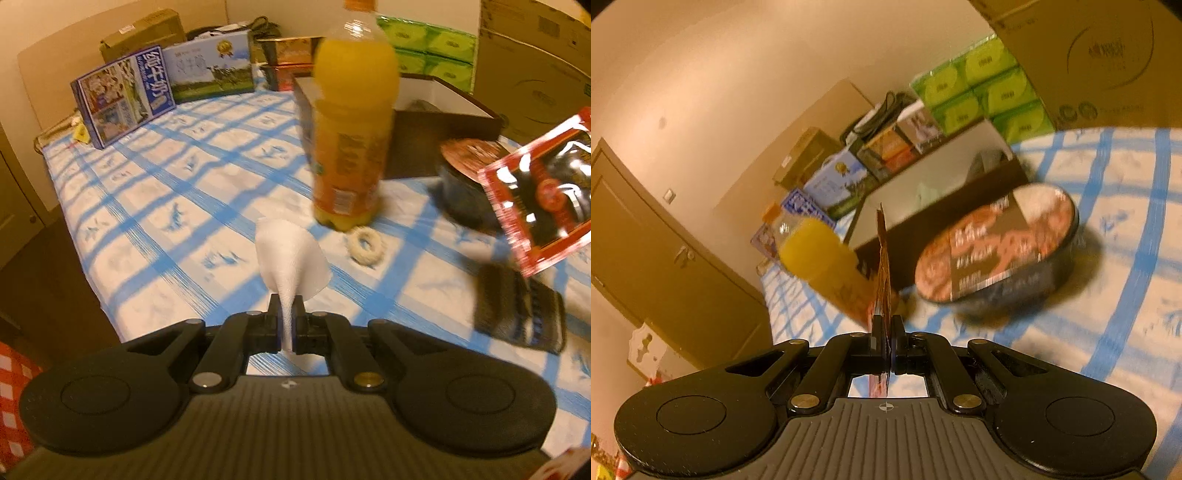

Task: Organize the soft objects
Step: 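Carry the white cloth and red packet over the open white box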

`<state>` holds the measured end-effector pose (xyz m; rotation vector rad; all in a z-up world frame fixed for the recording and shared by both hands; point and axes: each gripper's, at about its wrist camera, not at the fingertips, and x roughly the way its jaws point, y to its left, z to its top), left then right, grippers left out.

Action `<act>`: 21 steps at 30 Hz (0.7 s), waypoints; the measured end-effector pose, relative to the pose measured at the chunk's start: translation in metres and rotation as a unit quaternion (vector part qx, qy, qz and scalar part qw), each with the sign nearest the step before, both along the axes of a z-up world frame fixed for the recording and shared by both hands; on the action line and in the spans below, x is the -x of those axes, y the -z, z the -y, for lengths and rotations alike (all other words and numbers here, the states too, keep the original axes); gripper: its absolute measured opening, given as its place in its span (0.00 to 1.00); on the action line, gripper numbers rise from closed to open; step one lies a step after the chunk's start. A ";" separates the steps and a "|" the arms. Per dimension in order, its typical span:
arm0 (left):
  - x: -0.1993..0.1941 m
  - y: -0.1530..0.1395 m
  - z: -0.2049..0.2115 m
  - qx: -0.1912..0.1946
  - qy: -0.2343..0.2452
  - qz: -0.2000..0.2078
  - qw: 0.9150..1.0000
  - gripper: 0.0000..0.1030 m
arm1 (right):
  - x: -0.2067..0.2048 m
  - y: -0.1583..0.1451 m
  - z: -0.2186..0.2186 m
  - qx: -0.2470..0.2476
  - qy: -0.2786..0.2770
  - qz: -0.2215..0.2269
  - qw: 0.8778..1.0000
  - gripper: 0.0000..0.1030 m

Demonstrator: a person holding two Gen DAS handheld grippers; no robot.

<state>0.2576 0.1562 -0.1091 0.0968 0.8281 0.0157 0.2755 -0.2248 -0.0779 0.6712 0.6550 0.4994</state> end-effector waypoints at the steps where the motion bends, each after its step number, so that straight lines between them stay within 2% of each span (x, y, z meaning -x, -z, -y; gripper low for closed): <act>1: -0.006 -0.002 -0.005 -0.004 -0.002 0.004 1.000 0.03 | -0.004 -0.003 0.003 -0.001 0.003 0.004 1.000 0.02; 9: -0.053 -0.024 -0.035 -0.026 -0.003 0.039 0.999 0.04 | -0.044 -0.032 0.017 0.000 0.028 0.040 0.999 0.02; 21: -0.153 -0.053 -0.057 0.008 0.021 0.081 0.996 0.04 | -0.135 -0.056 0.017 -0.007 0.055 0.069 0.996 0.02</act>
